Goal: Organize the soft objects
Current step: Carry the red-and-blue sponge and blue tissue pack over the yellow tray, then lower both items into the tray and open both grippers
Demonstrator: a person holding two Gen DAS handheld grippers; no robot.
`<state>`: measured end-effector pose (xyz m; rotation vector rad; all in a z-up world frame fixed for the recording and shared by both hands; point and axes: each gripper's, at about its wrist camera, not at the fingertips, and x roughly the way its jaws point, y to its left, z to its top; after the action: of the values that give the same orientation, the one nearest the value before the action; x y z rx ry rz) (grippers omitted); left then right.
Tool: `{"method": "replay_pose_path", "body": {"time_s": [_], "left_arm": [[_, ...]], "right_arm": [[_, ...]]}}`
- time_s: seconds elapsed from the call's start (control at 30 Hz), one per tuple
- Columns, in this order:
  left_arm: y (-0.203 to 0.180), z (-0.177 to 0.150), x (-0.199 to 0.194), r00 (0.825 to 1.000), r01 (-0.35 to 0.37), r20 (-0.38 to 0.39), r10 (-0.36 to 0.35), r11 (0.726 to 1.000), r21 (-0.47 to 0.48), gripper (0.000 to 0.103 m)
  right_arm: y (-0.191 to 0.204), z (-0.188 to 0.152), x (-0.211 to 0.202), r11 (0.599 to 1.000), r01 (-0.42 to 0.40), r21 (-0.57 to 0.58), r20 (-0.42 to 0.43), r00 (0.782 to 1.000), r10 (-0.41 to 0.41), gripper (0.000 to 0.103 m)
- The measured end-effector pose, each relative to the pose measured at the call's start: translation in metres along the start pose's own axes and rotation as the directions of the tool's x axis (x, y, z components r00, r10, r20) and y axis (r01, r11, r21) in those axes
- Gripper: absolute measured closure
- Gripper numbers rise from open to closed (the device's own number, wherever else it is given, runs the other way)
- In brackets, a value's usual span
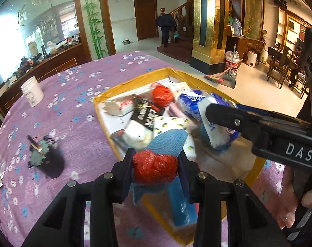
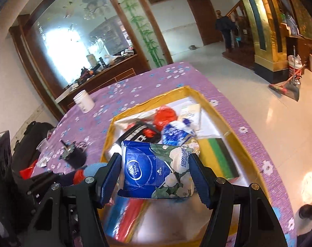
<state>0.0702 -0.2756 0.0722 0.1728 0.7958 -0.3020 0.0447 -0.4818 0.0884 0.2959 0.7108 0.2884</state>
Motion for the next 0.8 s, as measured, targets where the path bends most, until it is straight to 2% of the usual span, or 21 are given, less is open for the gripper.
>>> {"method": "replay_pose_path", "body": {"time_s": [0.27,0.53,0.8], "left_arm": [[-0.011,0.008,0.028,1.000,0.011,-0.030,-0.011,1.000,-0.009,0.064],[-0.028,-0.002,0.034,0.999,0.044,-0.030,-0.042,0.998,0.049,0.064],[-0.027,-0.005,0.036,0.998,0.061,-0.024,-0.060,0.997,0.045,0.064]], "right_arm": [[-0.013,0.023,0.033,0.998,0.068,0.003,-0.029,0.997,-0.068,0.032],[-0.018,0.018,0.040,0.999,0.051,0.006,-0.046,0.998,-0.051,0.032],[0.001,0.004,0.041,0.989,0.103,-0.111,-0.031,0.994,-0.107,0.032]]}}
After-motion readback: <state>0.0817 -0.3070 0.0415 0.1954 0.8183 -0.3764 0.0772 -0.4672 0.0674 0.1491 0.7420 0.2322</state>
